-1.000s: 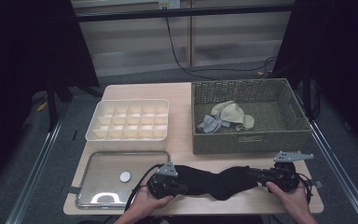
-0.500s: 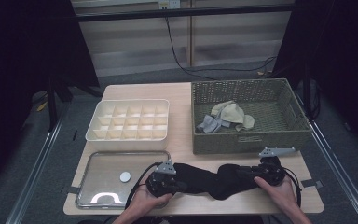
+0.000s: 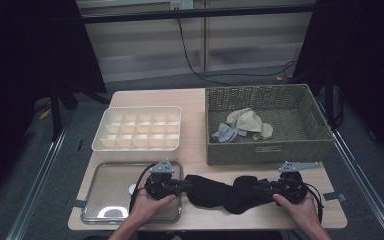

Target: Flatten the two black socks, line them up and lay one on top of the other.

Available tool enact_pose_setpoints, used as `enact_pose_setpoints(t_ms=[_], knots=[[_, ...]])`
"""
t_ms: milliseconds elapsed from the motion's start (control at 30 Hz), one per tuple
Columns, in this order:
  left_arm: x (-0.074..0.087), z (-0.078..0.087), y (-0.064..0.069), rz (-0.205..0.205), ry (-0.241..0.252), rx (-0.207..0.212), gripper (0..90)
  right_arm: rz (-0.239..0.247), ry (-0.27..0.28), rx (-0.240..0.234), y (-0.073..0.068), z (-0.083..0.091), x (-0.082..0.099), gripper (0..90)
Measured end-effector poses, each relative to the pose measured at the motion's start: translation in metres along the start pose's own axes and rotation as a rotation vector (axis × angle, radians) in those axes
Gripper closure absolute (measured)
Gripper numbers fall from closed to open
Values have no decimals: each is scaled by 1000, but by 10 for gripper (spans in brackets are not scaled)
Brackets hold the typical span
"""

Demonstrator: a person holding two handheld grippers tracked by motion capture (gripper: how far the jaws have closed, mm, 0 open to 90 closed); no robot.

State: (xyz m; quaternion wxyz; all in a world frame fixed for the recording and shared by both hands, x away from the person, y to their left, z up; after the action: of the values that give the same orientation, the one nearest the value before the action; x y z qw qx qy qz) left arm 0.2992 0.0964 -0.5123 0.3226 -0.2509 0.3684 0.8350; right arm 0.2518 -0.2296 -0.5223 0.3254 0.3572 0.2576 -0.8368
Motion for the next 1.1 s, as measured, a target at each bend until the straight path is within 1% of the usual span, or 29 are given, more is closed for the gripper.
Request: enact_pose_setpoints(t_ms=[67,167,200,267,300,367,433,500,567,633,700,767,800,867,967,1000,1033,1067,1100], knots=[[-3,1,-4,-15,-1,-23,762,1,-20,-1,3,-3,3,617],[-6,3,-8,-8,16,-25,733,3,-45,1,3,-7,5,582],[-6,2,-9,0,16,-28,724,7,-51,4,3,-9,5,581],[-4,0,-12,2,4,-35,713,14,-54,7,4,-10,5,587],[-3,-1,-11,1,1,-29,704,15,-56,13,4,-10,5,599],[-2,-3,-9,-5,-13,-29,698,24,-60,22,5,-11,6,652],[0,-6,-7,0,-19,-30,696,24,-65,30,6,-12,6,710],[1,-9,-6,-5,-32,-34,692,23,-63,24,6,-12,6,768],[1,-10,-6,-2,-29,-38,686,31,-64,23,6,-12,6,842],[0,-8,-8,0,-19,-43,685,33,-65,25,5,-11,5,866],[0,-6,-11,14,-9,-43,685,24,-50,20,6,-9,4,875],[0,-4,-13,32,0,-39,687,15,-25,8,6,-5,2,877],[0,-4,-14,38,-2,-38,688,12,-7,11,6,-2,0,878],[1,-4,-14,33,-10,-44,689,12,9,16,6,1,-1,878],[2,-8,-14,38,-29,-38,707,7,33,26,10,7,-1,878],[3,-9,-14,32,-38,-39,726,-4,33,27,10,7,-1,878],[3,-12,-13,32,-42,-37,751,-2,31,30,10,8,0,878],[4,-13,-14,31,-57,-37,774,-2,29,29,10,8,0,878],[5,-15,-13,39,-64,-34,812,0,29,27,10,7,0,878]])
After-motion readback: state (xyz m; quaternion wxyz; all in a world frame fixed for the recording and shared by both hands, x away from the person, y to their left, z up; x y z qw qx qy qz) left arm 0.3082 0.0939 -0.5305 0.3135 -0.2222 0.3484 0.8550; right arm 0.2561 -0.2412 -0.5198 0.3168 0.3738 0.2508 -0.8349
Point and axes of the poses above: each handheld gripper's, and its own axes: z roughly backward along the jaws, x roughly out of its underside, y roughly to its right, the point moved 5 cm from there along -z, roughly forward along the jaws, and after that the axes turned 14 degrees about z, right-handed, at the moved point
